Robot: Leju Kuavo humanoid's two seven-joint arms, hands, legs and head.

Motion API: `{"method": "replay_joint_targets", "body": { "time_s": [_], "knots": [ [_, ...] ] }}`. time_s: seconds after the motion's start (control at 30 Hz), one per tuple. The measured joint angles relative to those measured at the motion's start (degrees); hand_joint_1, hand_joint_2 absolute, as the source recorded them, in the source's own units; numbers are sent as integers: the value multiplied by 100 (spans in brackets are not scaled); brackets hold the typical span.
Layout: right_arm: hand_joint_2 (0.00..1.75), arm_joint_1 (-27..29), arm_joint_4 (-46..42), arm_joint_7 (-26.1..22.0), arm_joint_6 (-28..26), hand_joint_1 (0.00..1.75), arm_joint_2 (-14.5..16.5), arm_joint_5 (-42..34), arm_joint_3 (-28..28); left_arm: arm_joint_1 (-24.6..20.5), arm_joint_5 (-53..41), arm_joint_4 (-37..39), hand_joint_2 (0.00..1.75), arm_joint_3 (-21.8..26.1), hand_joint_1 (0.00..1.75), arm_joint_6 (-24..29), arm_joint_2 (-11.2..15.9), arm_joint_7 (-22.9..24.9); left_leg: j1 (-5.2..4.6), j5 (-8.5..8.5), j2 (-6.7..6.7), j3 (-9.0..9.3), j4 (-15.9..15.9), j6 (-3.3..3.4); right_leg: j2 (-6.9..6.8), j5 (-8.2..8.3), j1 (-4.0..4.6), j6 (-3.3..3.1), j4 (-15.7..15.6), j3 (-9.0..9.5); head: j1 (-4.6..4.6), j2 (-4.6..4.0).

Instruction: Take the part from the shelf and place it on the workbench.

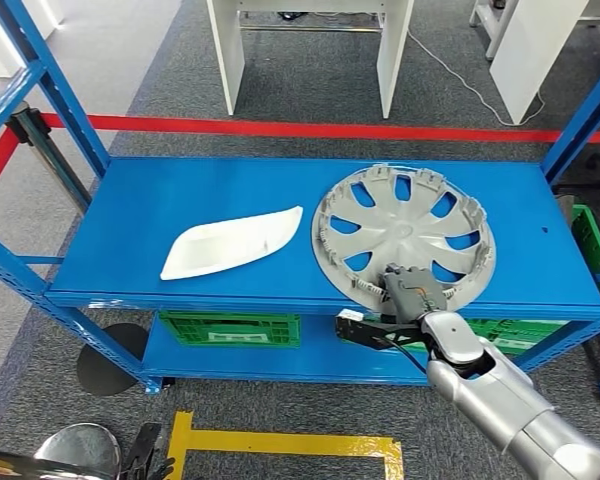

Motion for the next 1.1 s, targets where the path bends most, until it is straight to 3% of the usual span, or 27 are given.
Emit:
{"method": "replay_joint_targets", "body": {
  "time_s": [0.23,0.33,0.4,0.47,0.57,0.77,1.1],
  "knots": [
    [175,788,-1172,73,-609,175,-364,187,-240,50,40,6,175,11,0,32,3,-85,-1,-1,-2,-19,2,1,-1,0,0,1,0,28,1,0],
    [175,1397,-1979,-369,-1536,175,-389,453,-575,64,85,10,175,22,0,101,-1,-199,0,-2,-15,-23,2,2,-13,-1,1,1,0,28,3,0],
    [175,1930,-2828,-801,-2462,175,-243,712,-1103,84,111,18,175,28,0,147,-7,-291,0,-4,-20,-26,2,5,-11,-2,2,2,-1,23,-1,0],
    [175,2359,-3662,-960,-2969,175,-66,885,-1632,96,125,26,175,32,0,181,-16,-351,2,-7,-19,-25,0,7,-6,-7,3,2,-1,5,-9,0],
    [175,2803,-4384,-1200,-3018,175,95,879,-2145,104,126,28,175,33,0,201,-36,-398,6,-13,-24,-24,-5,6,-18,-20,8,-4,-2,-40,-6,0],
    [175,3298,-5206,-2138,-3013,175,620,626,-3036,114,115,31,175,35,0,203,-55,-434,6,-12,-23,-19,-9,5,-17,-22,8,-8,-1,-35,-8,0],
    [175,3532,-5646,-2326,-3010,175,990,573,-3587,109,109,32,175,35,0,205,-65,-463,0,-13,-21,-20,-6,6,-12,-21,0,-7,-1,-28,-8,0]
  ]
}}
